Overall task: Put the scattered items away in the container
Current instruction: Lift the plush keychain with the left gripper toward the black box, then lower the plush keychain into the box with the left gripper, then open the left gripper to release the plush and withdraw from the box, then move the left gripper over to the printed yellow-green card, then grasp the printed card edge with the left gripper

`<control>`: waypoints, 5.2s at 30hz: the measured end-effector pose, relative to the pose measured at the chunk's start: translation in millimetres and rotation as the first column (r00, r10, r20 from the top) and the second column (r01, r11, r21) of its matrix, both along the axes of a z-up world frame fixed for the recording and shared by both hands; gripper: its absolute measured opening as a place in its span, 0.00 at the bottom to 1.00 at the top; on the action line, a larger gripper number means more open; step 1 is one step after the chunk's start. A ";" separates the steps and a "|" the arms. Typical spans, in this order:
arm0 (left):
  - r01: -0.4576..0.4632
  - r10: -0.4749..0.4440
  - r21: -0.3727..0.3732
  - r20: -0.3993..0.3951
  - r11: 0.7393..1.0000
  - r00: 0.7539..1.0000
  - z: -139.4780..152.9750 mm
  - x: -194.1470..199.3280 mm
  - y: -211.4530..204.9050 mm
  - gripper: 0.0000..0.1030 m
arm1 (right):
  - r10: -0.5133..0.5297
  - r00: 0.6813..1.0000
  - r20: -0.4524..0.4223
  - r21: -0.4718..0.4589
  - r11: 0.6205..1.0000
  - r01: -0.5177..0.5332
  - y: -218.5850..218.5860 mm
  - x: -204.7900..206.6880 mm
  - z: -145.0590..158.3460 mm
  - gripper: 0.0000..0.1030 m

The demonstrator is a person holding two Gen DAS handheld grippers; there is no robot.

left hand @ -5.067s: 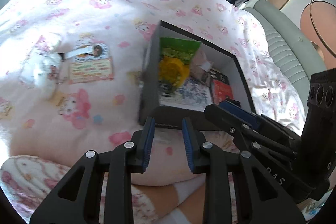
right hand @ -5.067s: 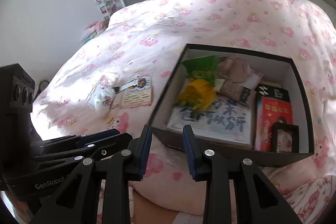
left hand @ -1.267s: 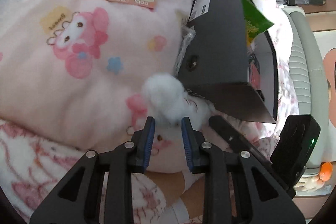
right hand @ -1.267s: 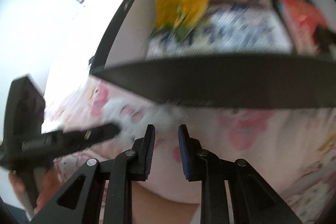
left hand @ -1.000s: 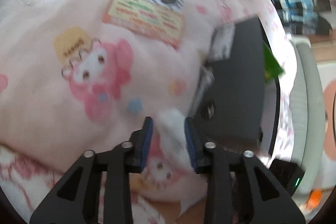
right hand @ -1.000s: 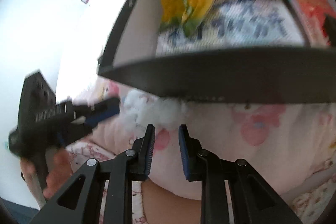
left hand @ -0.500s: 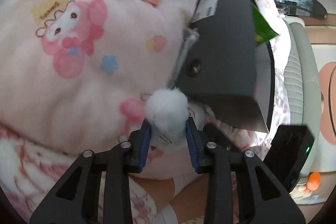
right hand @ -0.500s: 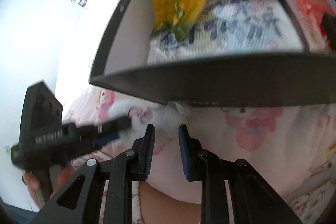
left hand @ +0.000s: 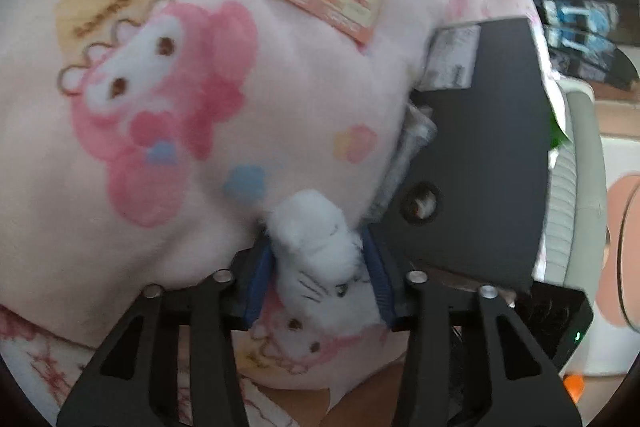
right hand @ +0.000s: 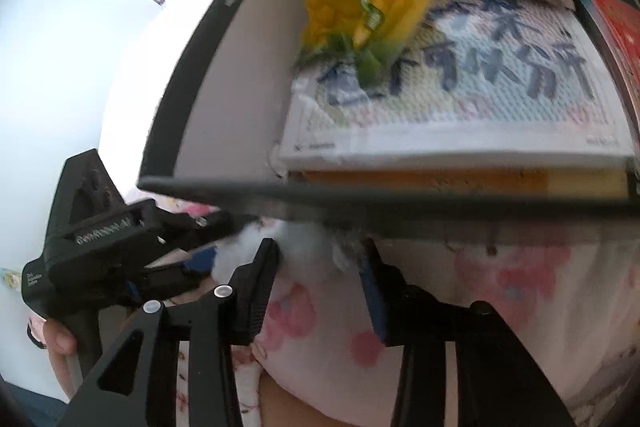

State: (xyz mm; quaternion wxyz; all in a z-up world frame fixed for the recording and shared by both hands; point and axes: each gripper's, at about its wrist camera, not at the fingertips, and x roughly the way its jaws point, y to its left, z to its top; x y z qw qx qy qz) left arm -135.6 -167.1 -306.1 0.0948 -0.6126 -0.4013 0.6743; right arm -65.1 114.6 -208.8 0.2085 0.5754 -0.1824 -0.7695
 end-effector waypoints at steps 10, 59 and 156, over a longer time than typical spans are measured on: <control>0.035 -0.029 0.033 -0.163 0.999 0.986 76.7 50.6 8.7 0.33 | 0.029 0.994 -0.103 -0.103 0.994 -0.040 19.0 41.5 58.4 0.36; 0.253 -0.300 -0.379 -0.070 0.890 0.951 94.1 -92.7 195.4 0.28 | -0.046 0.990 -0.136 0.231 0.970 0.077 57.9 -78.3 40.6 0.35; -0.157 0.135 -0.174 -0.133 0.972 0.982 41.5 -67.4 -68.3 0.05 | 0.154 0.984 -0.084 0.160 0.977 -0.139 -210.3 -124.1 4.6 0.29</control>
